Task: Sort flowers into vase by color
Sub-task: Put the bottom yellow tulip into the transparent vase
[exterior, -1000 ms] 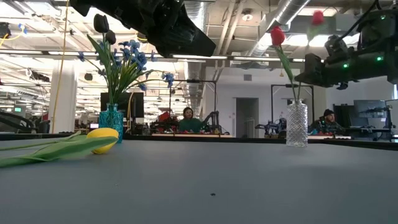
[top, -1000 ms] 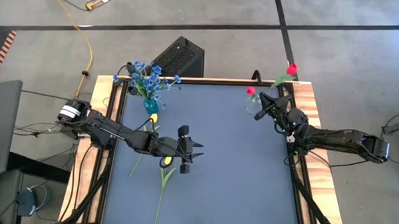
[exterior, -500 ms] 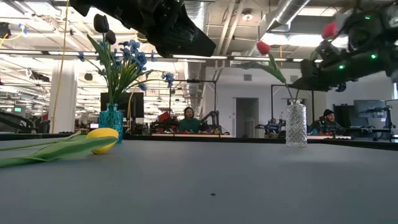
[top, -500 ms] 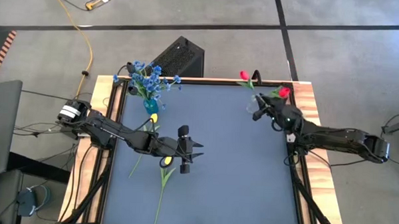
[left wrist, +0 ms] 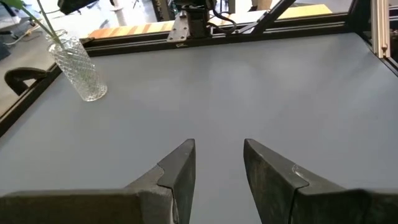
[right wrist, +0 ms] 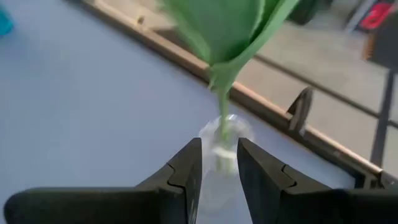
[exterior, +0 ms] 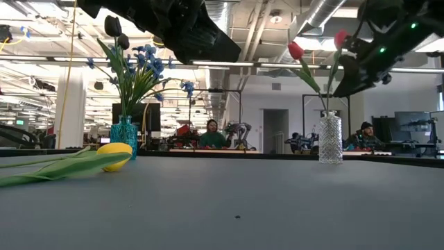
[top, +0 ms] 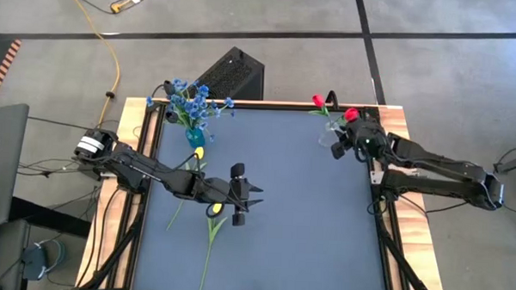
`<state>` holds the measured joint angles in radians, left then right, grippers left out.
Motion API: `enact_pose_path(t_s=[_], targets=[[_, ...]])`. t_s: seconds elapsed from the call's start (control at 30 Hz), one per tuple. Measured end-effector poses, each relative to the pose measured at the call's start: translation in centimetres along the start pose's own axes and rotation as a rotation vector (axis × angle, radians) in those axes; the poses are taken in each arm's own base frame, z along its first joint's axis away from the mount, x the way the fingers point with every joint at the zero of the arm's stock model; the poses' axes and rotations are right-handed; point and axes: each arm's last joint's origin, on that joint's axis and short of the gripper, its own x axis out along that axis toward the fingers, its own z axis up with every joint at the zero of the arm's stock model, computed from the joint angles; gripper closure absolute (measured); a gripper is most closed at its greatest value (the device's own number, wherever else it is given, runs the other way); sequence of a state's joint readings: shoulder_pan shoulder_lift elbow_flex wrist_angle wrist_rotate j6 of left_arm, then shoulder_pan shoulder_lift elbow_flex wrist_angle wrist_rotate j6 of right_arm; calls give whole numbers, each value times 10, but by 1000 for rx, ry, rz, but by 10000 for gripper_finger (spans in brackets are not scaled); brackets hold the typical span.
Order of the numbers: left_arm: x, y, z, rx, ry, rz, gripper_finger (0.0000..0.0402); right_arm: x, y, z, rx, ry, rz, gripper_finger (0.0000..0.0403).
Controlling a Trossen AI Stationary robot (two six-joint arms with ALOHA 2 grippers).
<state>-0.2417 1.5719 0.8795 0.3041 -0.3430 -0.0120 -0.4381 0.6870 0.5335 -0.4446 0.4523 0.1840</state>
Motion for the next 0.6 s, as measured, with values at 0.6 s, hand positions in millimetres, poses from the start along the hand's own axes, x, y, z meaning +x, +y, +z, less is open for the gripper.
enact_pose_path(t_s=[0.6], targets=[[-12,-4,-11,-39,178,-57,277,-19,7,24,-6,256,330,275]])
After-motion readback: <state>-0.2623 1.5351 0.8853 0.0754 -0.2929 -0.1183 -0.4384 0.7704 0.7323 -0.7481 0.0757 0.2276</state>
